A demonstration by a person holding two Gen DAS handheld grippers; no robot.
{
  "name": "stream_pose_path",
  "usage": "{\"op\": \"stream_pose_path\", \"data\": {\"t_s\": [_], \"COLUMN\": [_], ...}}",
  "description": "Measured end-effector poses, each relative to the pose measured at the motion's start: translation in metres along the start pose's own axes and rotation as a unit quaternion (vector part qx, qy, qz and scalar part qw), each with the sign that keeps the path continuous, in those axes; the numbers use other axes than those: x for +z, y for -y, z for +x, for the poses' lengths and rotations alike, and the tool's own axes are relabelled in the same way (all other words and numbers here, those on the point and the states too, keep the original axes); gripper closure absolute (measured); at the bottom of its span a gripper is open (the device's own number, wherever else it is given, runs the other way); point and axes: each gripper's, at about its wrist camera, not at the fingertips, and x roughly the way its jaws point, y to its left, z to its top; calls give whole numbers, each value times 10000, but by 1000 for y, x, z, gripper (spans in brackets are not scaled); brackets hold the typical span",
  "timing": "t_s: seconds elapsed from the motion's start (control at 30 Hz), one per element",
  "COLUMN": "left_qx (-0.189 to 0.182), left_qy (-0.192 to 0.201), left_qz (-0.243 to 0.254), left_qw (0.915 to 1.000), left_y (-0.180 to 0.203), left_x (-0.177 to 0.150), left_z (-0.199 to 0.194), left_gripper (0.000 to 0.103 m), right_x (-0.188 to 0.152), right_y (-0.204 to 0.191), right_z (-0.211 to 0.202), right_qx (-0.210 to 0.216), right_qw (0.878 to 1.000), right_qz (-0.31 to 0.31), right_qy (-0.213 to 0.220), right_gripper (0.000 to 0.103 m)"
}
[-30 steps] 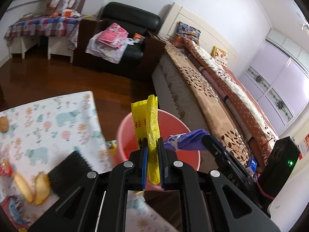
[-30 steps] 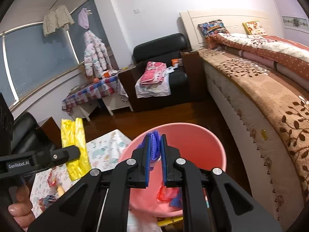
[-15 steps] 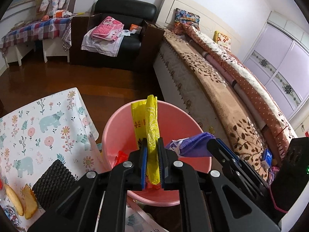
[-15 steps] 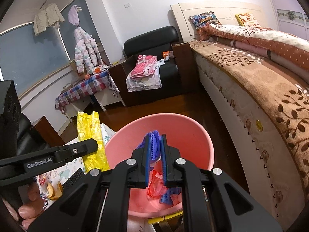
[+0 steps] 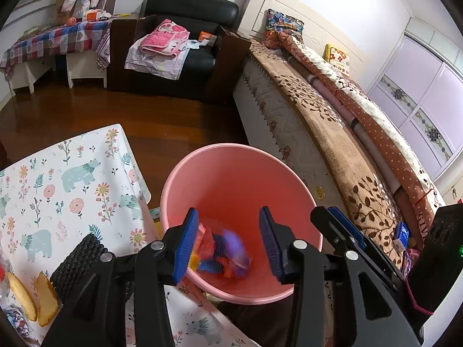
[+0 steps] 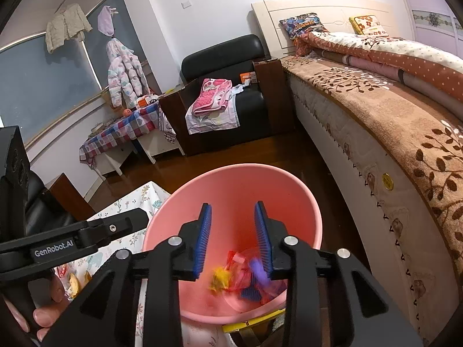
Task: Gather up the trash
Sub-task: 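Open both grippers to drop the yellow bag and purple cloth into the bucket, then move both open grippers back over the table toward the remaining trash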
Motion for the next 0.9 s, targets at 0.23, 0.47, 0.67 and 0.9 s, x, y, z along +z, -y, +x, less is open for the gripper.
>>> {"op": "stream_pose_path", "data": {"t_s": [0.23,0.47,0.67,0.9], "left_qx": [6,125,406,710], "left_qy": [68,199,406,694], "left_qz": [-19,-81,-89,-265], "left_qw": [10000,9997,9983,9947], "left_y": [-3,-15,-34,-65], "left_x": [-1,-8,-20,-38], "left_z": [-11,-32,-59,-97], "left_gripper": [59,59,59,59], "right_x": [-1,-4,-13,-24], "right_y": [-2,-16,-41,-77], "right_z": [-4,-11,-18,-29], "right_qx": [49,233,483,650], "right_qw": [10000,9997,9982,9946], "right_qz": [5,-114,-342,-785], "right_qy": [32,34,61,175], "right_gripper": [70,70,70,60]}}
